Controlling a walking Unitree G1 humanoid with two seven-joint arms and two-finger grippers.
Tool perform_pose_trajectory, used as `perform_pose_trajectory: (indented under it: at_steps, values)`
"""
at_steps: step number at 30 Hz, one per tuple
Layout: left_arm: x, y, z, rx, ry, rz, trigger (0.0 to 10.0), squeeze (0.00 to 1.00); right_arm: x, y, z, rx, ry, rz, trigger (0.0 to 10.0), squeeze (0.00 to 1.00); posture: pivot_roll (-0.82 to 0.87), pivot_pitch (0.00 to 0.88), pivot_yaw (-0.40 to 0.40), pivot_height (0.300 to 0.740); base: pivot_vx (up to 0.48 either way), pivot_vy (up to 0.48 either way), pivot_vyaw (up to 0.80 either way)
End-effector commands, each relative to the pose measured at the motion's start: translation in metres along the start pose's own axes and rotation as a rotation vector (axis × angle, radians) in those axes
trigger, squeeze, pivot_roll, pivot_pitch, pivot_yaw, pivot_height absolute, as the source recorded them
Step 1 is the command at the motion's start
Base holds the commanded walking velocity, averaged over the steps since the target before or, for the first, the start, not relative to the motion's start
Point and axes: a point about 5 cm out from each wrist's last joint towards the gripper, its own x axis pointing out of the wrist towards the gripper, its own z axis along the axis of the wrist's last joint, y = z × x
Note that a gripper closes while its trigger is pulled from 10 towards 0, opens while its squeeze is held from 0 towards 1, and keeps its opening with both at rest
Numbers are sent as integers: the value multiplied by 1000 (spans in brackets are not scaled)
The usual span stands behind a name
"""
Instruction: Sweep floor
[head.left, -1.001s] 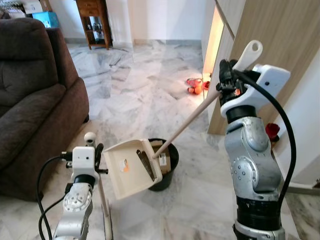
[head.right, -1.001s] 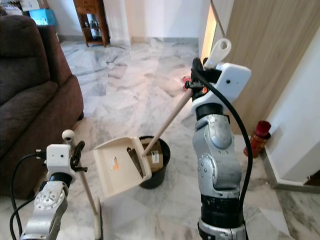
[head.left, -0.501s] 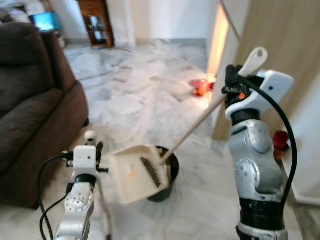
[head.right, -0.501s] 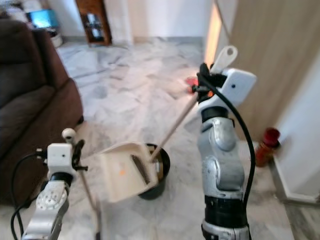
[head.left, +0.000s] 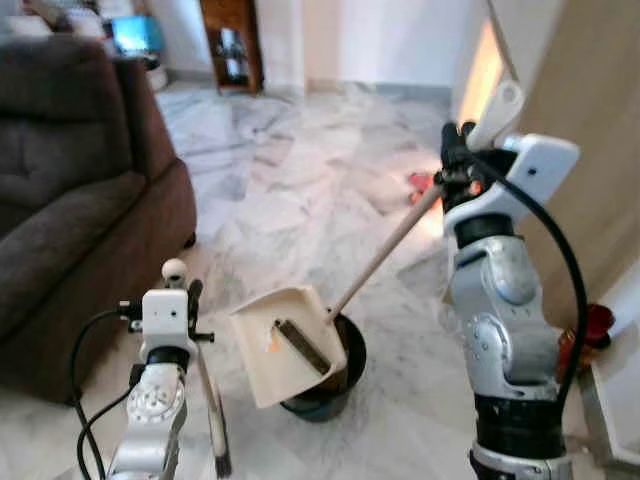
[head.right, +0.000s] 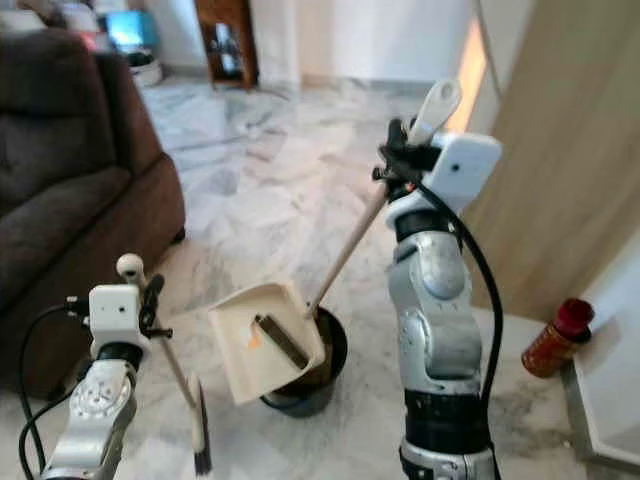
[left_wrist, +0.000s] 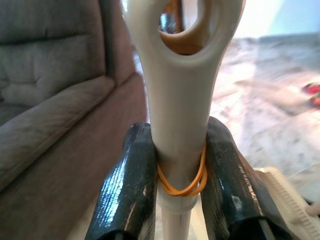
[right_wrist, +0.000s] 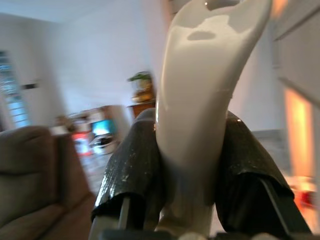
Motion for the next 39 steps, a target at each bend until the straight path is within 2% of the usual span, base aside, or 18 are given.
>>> perform_pose_trajectory:
  at_steps: [1,22,29,39]
  values:
    - [5,-1,13,9,-58,2,10000,0,3,3,17,51,-78,17,10000,0,157,0,37,740,341,0,0]
    - [5,0,13,13,-60,2,10000,0,3,1,15,47,-76,4,10000,0,161,0,37,740,335,0,0]
    - [4,-2,13,9,-63,-7,10000,0,2,0,12,38,-81,-6,10000,0,161,0,37,740,0,0,0]
    - [3,-4,12,6,-59,-18,10000,0,-2,4,17,-57,-152,25,10000,0,154,0,35,740,0,0,0]
